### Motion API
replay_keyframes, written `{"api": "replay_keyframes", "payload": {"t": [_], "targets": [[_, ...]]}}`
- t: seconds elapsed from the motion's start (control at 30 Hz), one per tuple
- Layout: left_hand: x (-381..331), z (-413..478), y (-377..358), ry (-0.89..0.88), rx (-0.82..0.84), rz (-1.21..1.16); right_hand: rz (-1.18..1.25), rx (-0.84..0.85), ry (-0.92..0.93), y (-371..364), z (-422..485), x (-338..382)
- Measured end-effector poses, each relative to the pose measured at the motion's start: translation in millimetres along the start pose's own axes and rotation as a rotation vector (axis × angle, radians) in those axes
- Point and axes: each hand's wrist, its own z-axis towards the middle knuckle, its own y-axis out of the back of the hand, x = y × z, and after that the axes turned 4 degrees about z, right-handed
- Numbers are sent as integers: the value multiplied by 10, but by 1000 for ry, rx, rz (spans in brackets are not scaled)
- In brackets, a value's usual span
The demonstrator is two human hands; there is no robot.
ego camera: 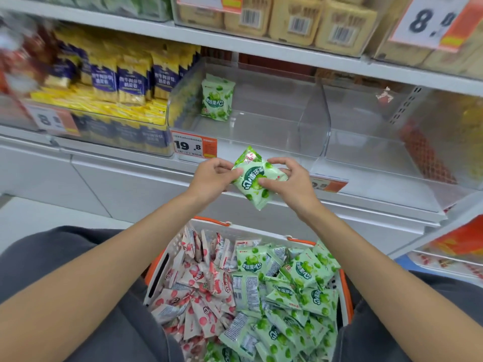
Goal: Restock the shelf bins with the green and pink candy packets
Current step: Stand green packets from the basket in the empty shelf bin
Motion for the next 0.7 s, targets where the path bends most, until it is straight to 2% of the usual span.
{"api": "replay_keyframes", "payload": {"t": [0.07, 0.17, 0.27, 0.37, 0.53, 0.6, 0.7], "targets": [[-95, 107, 112, -149, -56, 200, 32, -20, 93, -39, 125, 258], [-303, 313, 360, -354, -253, 452, 107, -103, 193, -140, 476, 674], [-432, 570, 592, -514, -383, 688, 40, -187, 248, -323, 1023, 898], [-317, 809, 735, -522, -304, 754, -228, -167, 210, -593, 1626, 840], [-147, 946, 785, -503, -267, 774, -726, 123, 171, -1108, 2244, 577], [-170, 962, 785, -498, -270, 730, -704, 113, 165, -1242, 2356, 485], [-176, 966, 781, -487, -257, 721, -436, -21, 72, -1280, 2436, 334]]}}
